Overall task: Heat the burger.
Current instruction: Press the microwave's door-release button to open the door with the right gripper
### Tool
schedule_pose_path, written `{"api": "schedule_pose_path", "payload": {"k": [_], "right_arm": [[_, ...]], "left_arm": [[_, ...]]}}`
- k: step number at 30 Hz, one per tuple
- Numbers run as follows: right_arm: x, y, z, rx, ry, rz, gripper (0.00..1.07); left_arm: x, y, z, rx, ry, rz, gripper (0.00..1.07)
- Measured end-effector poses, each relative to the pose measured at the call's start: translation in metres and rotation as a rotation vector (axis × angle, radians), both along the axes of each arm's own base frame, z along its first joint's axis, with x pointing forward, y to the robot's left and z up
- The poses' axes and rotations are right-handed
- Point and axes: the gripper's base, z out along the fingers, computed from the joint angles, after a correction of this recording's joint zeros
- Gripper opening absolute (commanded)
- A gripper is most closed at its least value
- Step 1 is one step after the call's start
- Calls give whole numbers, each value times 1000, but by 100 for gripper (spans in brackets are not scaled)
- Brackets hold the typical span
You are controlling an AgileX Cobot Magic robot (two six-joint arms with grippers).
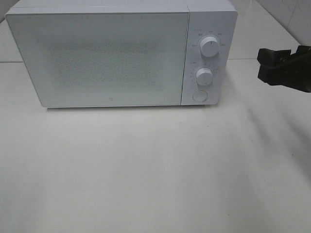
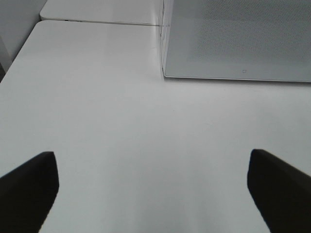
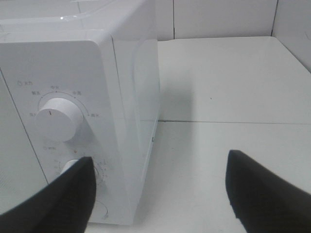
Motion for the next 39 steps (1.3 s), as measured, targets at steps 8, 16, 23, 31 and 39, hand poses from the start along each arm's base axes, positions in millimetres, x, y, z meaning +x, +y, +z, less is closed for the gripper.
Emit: {"api": "schedule_pose_path", "payload": {"k": [8,16,23,31,39], "right_arm": [[-3,-7,-21,2,-21,-70,74],[-6,15,-36,-41,-6,-69,74],[-15,45,-51,-48,34,-54,74],[-22,75,-60,-62,66,-27,74],[-25,98,-66,-87,90,-15,74]], "left_arm": [[0,0,0,0,0,0,98],[0,0,0,0,0,0,98],[0,0,0,0,0,0,98],[0,0,0,0,0,0,98],[0,0,0,0,0,0,98]]}}
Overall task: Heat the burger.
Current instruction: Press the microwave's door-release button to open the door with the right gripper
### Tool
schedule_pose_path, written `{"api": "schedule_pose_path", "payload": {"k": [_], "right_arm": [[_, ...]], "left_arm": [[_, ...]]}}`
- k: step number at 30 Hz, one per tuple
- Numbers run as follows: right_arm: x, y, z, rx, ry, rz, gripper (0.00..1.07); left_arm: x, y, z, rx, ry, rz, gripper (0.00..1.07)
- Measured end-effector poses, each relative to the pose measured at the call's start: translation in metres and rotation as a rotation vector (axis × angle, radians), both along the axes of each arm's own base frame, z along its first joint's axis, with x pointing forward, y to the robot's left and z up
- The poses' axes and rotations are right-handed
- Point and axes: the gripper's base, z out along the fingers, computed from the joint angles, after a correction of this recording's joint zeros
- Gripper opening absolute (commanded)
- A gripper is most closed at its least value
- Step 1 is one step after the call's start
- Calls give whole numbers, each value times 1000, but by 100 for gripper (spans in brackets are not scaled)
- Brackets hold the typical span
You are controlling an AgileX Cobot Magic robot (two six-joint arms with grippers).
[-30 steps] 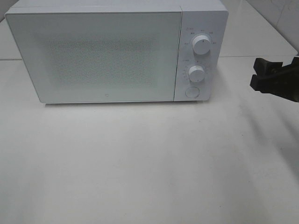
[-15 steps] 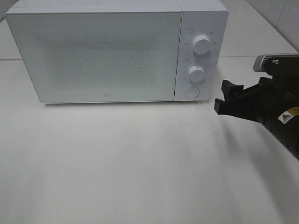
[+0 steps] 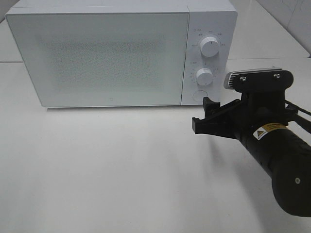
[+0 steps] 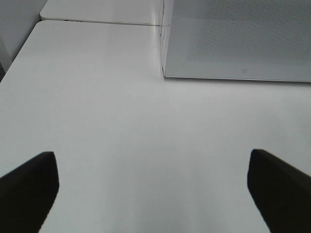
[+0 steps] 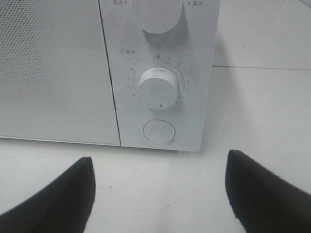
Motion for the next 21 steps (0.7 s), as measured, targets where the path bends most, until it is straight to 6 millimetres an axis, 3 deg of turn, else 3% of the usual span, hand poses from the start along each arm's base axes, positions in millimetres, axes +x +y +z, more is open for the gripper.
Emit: {"api": "schedule_pose_path", "payload": {"k": [8,10,13,15,16,18,19,20,21], "right_arm": [[0,1,0,80,16,-38,71],[0,1,0,176,24,-73,64],[-1,1,0,262,32,-103,62],[-1,1,0,391,42,-146,48],[-1,1,0,391,42,-146,48],[-1,1,-1,535,62,-195,35],[-1,1,-1,535,62,-195,35],[-1,1,-2,654,80,-238,25],[-1,1,-2,654,80,-238,25]], "left_arm": [[0,0,0,0,0,0,98],[0,0,0,0,0,0,98],[0,0,0,0,0,0,98],[0,0,0,0,0,0,98],[0,0,0,0,0,0,98],[0,0,0,0,0,0,98],[0,0,0,0,0,0,98],[0,0,0,0,0,0,98],[0,0,0,0,0,0,98]]}}
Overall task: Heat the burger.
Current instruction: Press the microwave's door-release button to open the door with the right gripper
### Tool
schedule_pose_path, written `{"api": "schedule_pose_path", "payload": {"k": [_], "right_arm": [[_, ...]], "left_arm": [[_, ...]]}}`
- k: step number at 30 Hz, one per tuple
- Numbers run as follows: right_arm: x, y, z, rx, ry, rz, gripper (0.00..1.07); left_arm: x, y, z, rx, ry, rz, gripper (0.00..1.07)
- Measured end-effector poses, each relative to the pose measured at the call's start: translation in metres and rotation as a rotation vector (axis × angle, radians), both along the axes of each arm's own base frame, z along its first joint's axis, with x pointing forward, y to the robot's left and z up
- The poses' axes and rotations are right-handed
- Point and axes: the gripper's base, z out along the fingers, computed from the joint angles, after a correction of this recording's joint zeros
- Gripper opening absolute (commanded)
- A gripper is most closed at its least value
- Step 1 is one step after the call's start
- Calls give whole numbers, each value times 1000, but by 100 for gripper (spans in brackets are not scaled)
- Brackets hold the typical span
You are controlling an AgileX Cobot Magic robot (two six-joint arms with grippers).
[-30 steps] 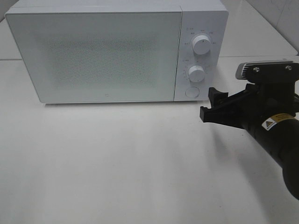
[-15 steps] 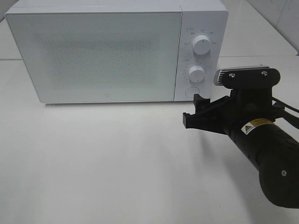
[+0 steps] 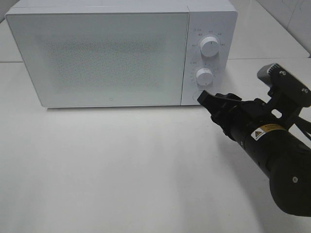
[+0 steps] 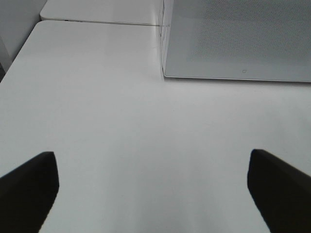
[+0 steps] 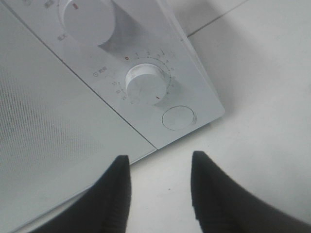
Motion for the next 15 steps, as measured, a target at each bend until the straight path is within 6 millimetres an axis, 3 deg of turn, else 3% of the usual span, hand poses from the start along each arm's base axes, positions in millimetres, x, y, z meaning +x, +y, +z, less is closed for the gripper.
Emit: {"api": "schedule_pose_path", "payload": {"k": [2,7,10,15], "right_arm": [[0,0,-1,175,25,-62,16],[-1,0,-1,396,48,-146,6],[-1,-1,-2,484,56,-189,0],[-1,-2,-2,548,64,-227,0]], "left_arm": [[0,0,0,0,0,0,98],[0,0,0,0,0,0,98],[0,0,0,0,0,0,98],[0,0,0,0,0,0,98]]}}
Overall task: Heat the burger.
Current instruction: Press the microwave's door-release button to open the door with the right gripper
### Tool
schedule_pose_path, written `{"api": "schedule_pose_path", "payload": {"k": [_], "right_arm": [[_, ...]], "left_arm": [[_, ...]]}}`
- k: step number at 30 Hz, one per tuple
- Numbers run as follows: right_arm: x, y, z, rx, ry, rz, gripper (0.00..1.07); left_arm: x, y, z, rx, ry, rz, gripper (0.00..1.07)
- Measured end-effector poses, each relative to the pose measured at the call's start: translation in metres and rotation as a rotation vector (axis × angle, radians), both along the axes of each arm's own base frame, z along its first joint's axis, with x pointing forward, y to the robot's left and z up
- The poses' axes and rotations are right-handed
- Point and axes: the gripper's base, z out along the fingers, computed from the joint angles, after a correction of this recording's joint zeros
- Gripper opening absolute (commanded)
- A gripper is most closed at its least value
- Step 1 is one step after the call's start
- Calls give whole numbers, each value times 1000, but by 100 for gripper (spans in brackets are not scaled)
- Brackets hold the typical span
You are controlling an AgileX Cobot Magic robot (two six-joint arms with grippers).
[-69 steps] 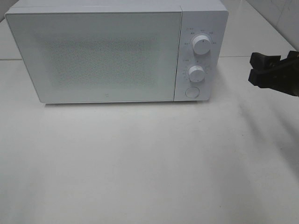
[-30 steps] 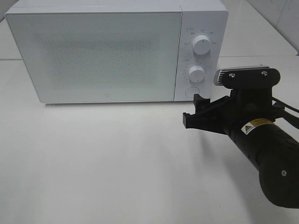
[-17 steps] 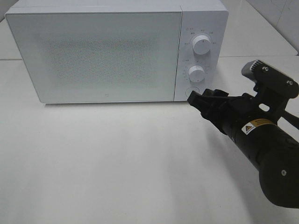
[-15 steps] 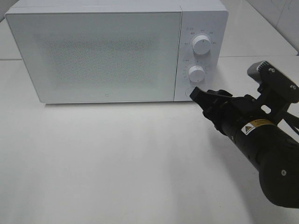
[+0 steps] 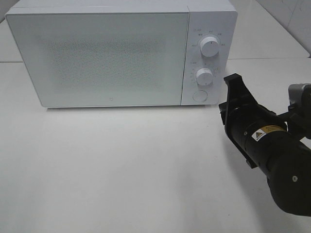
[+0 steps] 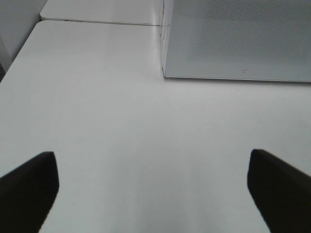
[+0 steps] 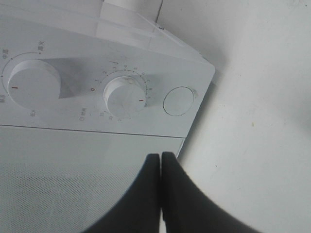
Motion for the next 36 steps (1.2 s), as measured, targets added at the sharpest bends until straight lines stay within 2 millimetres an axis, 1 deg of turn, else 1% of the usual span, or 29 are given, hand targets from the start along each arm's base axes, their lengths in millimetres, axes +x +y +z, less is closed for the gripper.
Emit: {"api": "schedule_pose_path", "payload": {"k": [7,10,12,15,16,18,20,24,25,27,29,31,32,36], "right_arm": [[2,-1,-4,31,22,-46,0],[6,4,-8,62,41,-61,0],[14,12,-14,94,50,-73,0],[16,14,-16,97,55,-74,0],[21,16,-19,118,65,-81,0],[24,17,-20,136,71,-91,0],[32,18,-24,182,75,-117,0],[39,21,-26,197,74,-126,0],[44,22,-27,205,76,-130,0],[46,23,-29,206,79,-134,0],[56,21,-33,200,79,-136,0],[58,20,-34,198,77,-134,0],[63,19,-35,201,72,-135,0],[68,20,-37,208,75,-134,0]], "left_arm": [[0,0,0,0,0,0,98],[0,0,0,0,0,0,98],[0,0,0,0,0,0,98],[0,0,0,0,0,0,98],[0,0,0,0,0,0,98],[0,0,0,0,0,0,98],[0,0,0,0,0,0,98],[0,0,0,0,0,0,98],[0,0,0,0,0,0,98],[0,0,0,0,0,0,98],[0,0,0,0,0,0,98],[0,0,0,0,0,0,98],[0,0,0,0,0,0,98],[0,0,0,0,0,0,98]]}}
